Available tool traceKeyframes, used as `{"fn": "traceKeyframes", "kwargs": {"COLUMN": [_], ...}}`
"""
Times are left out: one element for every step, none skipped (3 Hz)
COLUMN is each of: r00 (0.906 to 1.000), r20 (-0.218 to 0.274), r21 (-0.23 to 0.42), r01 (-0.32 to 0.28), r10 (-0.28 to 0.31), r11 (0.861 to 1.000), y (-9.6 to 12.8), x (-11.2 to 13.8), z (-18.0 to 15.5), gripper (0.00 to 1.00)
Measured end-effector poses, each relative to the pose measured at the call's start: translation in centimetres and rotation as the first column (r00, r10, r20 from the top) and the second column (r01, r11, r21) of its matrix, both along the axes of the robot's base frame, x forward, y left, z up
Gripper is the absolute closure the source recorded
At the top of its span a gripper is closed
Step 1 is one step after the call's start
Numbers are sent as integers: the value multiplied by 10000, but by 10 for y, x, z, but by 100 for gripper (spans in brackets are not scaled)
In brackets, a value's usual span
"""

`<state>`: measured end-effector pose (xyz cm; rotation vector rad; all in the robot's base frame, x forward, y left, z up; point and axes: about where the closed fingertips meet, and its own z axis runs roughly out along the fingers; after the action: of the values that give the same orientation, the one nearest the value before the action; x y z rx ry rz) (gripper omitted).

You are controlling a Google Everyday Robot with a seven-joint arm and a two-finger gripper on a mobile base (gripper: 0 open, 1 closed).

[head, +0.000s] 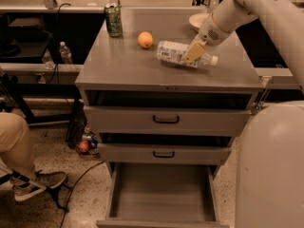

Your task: Place blue plastic bottle into bottom drawer

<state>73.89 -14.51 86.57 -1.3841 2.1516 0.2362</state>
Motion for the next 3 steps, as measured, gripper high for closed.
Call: {"fn": "traceKeyframes", "kwargs": {"r00": [9985,9895,9895], "r20": [233,463,462], "r21": [-234,-656,-655], "r01": [-481,-1340,-1341], "r10": [486,1371,1373], "r11": [9986,9888,9888], "y": [-8,-12,-12], "x": [-26,-80,-80], "z": [22,46,46], "gripper": [100,100,100]}}
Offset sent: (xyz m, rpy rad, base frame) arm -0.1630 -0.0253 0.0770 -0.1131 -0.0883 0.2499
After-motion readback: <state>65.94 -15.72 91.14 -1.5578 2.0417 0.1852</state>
